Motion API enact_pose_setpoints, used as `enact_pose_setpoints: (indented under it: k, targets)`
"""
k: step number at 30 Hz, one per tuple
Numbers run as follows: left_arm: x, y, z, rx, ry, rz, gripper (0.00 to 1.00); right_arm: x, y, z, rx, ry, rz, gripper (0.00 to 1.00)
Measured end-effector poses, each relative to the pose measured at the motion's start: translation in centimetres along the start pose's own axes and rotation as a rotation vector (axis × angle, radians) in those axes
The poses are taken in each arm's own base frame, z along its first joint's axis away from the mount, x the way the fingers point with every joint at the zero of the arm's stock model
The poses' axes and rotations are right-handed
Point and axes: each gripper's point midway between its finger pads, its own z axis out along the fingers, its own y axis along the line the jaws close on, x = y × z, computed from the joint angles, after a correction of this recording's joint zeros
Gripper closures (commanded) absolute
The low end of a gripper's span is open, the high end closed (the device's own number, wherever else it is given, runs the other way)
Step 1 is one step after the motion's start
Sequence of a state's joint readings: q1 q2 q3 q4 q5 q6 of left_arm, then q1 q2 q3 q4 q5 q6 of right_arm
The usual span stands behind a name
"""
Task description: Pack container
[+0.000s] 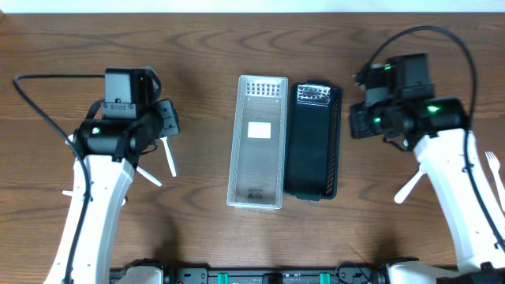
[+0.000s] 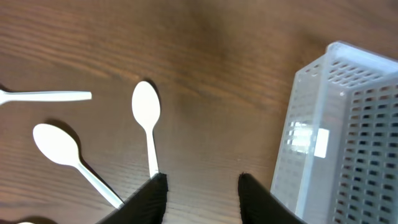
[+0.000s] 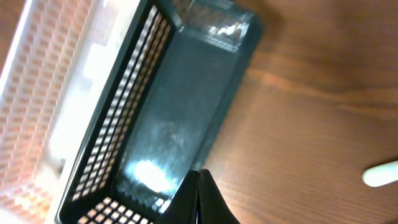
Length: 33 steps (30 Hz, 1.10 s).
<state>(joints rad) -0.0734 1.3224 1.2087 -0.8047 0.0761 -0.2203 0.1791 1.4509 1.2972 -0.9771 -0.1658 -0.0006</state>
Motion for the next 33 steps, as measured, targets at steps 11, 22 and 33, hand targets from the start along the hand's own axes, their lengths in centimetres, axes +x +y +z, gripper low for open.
enact_pose_setpoints:
  k: [11,22,33]
  targets:
    - [1.7,0.5,3.9,-0.052,0.127,0.014,0.92,2.8,-5.9,8.4,0.290,0.236,0.159,0.99]
    - [1.8,0.5,4.1,-0.057,0.132,0.015,0.91,0.8,-5.0,14.3,0.167,0.190,0.086,0.99]
    - [1.8,0.5,4.1,-0.057,0.132,0.014,0.90,1.2,-1.1,14.3,-0.064,0.214,0.053,0.99]
